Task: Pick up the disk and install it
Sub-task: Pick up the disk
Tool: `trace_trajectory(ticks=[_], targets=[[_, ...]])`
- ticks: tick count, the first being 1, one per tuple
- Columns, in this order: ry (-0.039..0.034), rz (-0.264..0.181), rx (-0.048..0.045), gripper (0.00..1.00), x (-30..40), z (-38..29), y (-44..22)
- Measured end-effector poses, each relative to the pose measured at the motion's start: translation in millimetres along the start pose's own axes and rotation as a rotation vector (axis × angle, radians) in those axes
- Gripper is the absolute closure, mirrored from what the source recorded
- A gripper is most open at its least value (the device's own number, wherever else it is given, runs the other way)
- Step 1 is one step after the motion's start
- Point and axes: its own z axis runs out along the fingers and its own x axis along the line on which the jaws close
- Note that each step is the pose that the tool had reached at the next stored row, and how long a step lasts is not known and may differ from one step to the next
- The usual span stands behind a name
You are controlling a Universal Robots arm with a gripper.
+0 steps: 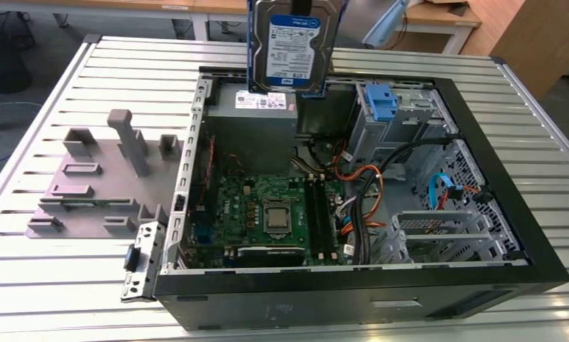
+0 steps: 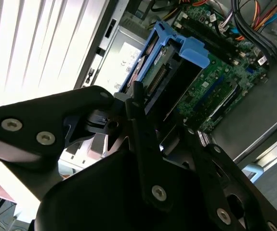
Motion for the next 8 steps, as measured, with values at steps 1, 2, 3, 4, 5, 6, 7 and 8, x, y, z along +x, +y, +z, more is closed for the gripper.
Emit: trace_trajectory(ticks=[1,2,3,4,5,6,7,8], targets=[[0.0,0.0,-0.0005,0.65,-0.1,-0.1,-3.1],[0.0001,0.0,-0.0011,0.65,-0.2,-0.3,-6.3],[0.0001,0.0,-0.0017,0.65,-0.3,-0.4,-9.7],[0.0001,0.0,-0.0022,0.65,-0.4,-0.5,-12.8],[0.0001,0.0,-0.0027,0.65,-0.4,-0.6,-16.0],[0.0001,0.0,-0.0032,0.65,-0.5,-0.8,-19.1],[0.0002,0.0,-0.0037,0.65,-0.6,-0.9,-22.3],[0.0002,0.0,-0.0043,0.65,-0.7,-1.1,-25.5]])
